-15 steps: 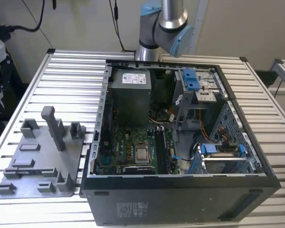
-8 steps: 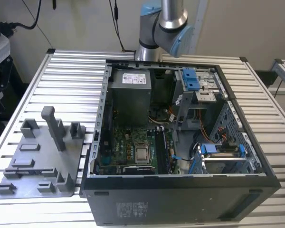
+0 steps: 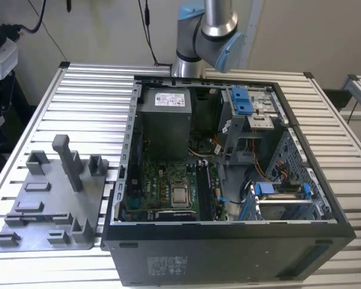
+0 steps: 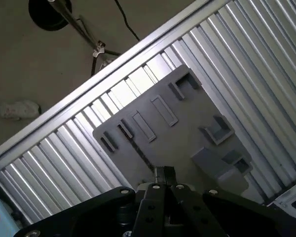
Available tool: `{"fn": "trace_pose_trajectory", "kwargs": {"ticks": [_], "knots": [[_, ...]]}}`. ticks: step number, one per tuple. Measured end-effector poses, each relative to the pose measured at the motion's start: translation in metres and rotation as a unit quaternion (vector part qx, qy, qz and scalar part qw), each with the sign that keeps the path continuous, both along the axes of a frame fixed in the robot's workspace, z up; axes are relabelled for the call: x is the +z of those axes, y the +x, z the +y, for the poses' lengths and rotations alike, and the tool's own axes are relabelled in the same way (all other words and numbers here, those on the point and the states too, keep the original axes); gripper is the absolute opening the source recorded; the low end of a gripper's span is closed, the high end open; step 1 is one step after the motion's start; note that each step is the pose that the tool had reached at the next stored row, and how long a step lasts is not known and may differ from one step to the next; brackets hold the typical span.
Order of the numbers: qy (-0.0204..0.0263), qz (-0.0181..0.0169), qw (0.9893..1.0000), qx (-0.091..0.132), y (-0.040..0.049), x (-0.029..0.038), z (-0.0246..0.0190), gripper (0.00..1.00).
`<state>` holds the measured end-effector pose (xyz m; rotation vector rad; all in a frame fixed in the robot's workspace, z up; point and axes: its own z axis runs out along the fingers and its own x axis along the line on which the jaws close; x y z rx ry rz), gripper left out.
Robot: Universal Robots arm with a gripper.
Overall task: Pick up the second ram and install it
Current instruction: 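Pick up the second ram and move it above second insertion slot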
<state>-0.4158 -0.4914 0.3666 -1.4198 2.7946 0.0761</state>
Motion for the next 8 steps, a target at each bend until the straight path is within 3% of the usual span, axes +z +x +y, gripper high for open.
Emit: {"fn": "trace_pose_trajectory", "kwargs": {"ticks": [4,8], "knots": [[0.0,-0.0018,0.9993,0.037,0.0,-0.0011,-0.0001,0.11],[0.0,-0.0036,0.9973,0.073,0.0,-0.0016,0.0,0.11]]}}
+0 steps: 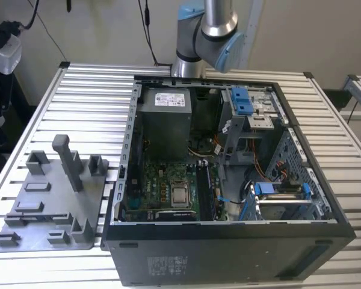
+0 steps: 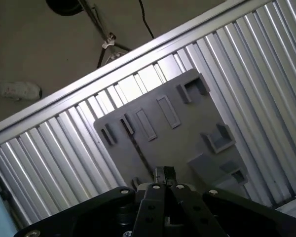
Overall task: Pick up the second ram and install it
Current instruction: 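Pick up the second ram and move it above second insertion slot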
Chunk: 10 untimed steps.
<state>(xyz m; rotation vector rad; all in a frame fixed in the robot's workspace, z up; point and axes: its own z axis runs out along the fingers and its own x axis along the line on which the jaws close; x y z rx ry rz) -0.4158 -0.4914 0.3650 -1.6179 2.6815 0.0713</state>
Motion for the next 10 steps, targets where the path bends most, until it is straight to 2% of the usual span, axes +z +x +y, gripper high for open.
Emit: {"fn": "trace_pose_trajectory", "kwargs": {"ticks": [2,5,7,10], "knots": [[0.0001,-0.0008,0.9998,0.019,0.0,-0.0002,0.0,0.11],[0.0001,-0.0018,0.999,0.046,0.0,-0.0003,0.0,0.11],[0.0001,-0.0023,0.998,0.064,0.0,-0.0005,0.0,0.11],[0.0001,-0.0027,0.9959,0.091,0.0,-0.0006,0.0,0.11]]}}
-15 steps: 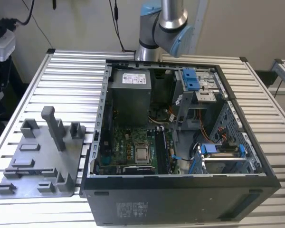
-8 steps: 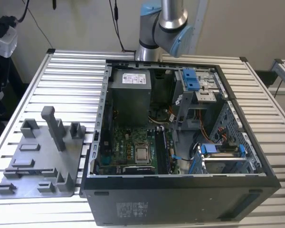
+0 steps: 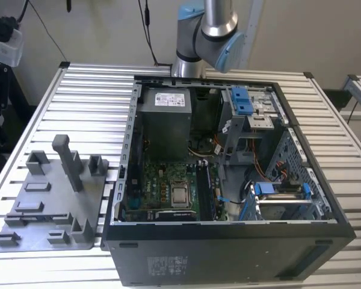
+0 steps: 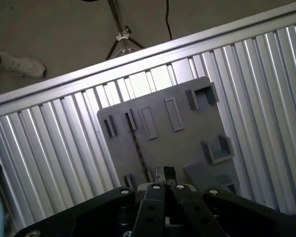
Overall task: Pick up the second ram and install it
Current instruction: 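Pick up the second ram and move it above second insertion slot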
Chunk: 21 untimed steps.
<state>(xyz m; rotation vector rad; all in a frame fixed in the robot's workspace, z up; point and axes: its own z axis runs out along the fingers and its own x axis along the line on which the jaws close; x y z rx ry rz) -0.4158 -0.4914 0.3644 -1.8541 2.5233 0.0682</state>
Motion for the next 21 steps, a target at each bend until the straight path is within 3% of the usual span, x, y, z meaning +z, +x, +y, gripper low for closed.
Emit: {"fn": "trace_pose_trajectory", "kwargs": {"ticks": [5,11,14,21], "knots": [[0.0,-0.0006,0.999,0.046,0.0,-0.0003,0.0,0.11],[-0.0003,-0.0043,0.9951,0.099,0.0,-0.0011,0.0,0.11],[-0.0004,-0.0069,0.9933,0.115,0.0,-0.0015,0.0,0.11],[-0.0004,-0.0073,0.993,0.117,-0.0001,-0.0017,0.0,0.11]]}}
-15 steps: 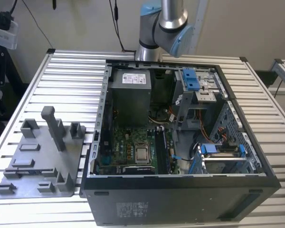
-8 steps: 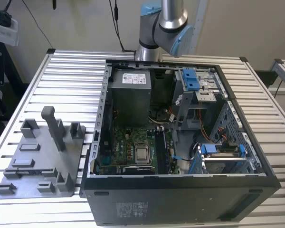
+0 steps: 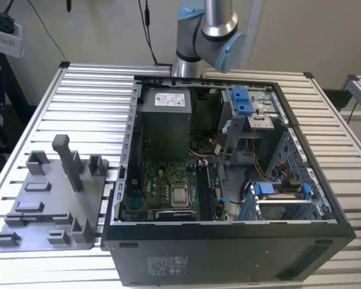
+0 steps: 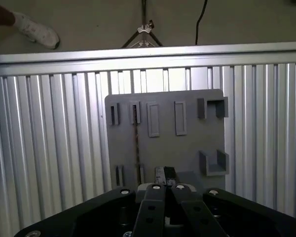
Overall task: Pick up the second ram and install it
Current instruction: 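Pick up the second ram and move it above second insertion slot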
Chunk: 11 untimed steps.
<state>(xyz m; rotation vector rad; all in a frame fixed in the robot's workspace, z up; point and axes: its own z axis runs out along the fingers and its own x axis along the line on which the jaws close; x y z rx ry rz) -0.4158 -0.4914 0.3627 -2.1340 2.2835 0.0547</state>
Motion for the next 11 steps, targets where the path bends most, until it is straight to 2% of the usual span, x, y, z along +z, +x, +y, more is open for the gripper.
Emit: {"fn": "trace_pose_trajectory", "kwargs": {"ticks": [3,4,5,7,8,9,11], "knots": [[0.0,0.0,1.0,0.0,0.0,0.0,0.0,0.12],[0.0,0.0,1.0,0.0,0.0,0.0,0.0,0.18],[0.0,0.0,1.0,0.0,0.0,0.0,0.0,0.18],[0.0,0.0,1.0,0.0,0.0,-0.0001,0.0,0.3],[0.0,0.0,1.0,0.0,0.0,-0.0001,0.0,0.3],[0.0,-0.0001,1.0,0.0,0.0,-0.0002,0.0,0.36],[0.0,0.0,1.0,0.0,0.0,-0.0002,0.0,0.36]]}}
